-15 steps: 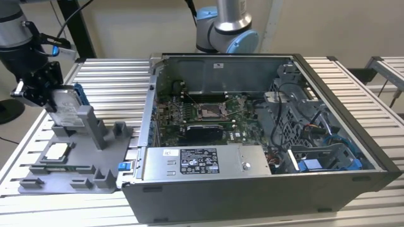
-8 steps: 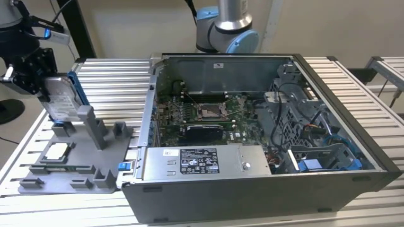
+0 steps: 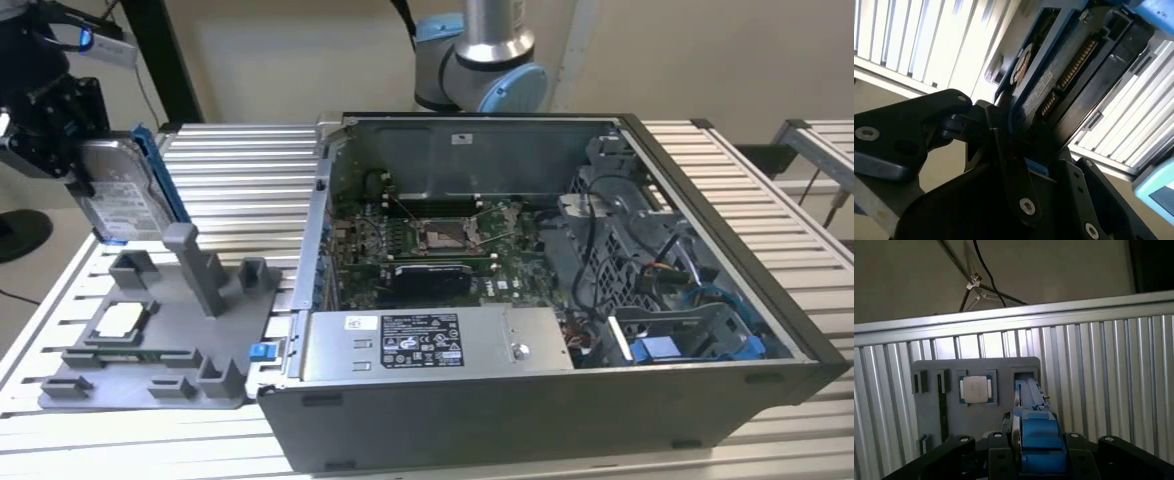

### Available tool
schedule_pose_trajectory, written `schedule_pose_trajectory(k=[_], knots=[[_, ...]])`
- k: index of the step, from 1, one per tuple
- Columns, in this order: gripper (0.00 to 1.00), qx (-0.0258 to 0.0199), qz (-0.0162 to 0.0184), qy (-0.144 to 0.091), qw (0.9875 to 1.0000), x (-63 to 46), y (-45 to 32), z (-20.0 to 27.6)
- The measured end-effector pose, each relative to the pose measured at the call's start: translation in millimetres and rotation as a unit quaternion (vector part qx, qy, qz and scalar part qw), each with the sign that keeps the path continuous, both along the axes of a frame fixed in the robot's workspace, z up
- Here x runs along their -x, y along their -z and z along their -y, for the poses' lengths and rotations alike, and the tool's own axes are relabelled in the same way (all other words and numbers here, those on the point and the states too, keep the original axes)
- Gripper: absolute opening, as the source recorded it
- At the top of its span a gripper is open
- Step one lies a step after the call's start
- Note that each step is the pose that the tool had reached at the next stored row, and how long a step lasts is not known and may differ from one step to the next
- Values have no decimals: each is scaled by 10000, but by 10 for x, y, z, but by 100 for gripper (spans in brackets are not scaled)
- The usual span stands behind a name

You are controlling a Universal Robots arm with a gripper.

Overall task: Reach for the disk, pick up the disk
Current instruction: 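Pick up the disk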

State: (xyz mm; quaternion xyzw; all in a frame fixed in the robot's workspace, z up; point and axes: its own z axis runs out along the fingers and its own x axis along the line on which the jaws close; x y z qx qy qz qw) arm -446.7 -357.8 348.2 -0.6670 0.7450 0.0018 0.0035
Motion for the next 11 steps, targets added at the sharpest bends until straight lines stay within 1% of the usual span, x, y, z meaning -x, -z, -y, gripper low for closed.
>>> schedule_pose_trajectory(k=[6,9,11], knots=[[0,0,0,-97,10000,0,-257,0],[0,0,0,-101,9999,0,-385,0],[0,0,1,-102,9999,0,-430,0]])
